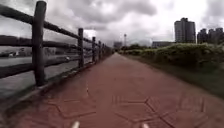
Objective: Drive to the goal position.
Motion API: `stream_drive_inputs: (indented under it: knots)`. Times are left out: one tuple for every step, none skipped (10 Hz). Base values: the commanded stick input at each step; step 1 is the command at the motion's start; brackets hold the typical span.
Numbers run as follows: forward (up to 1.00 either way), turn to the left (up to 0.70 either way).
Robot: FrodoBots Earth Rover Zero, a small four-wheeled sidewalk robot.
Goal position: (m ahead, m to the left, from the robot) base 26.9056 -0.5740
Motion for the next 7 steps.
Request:
stream_drive_inputs:
  knots:
    - [1.00,0.00]
    - [1.00,0.00]
    - [1.00,0.00]
    - [1.00,0.00]
    - [1.00,0.00]
    - [1.00,0.00]
    - [1.00,0.00]
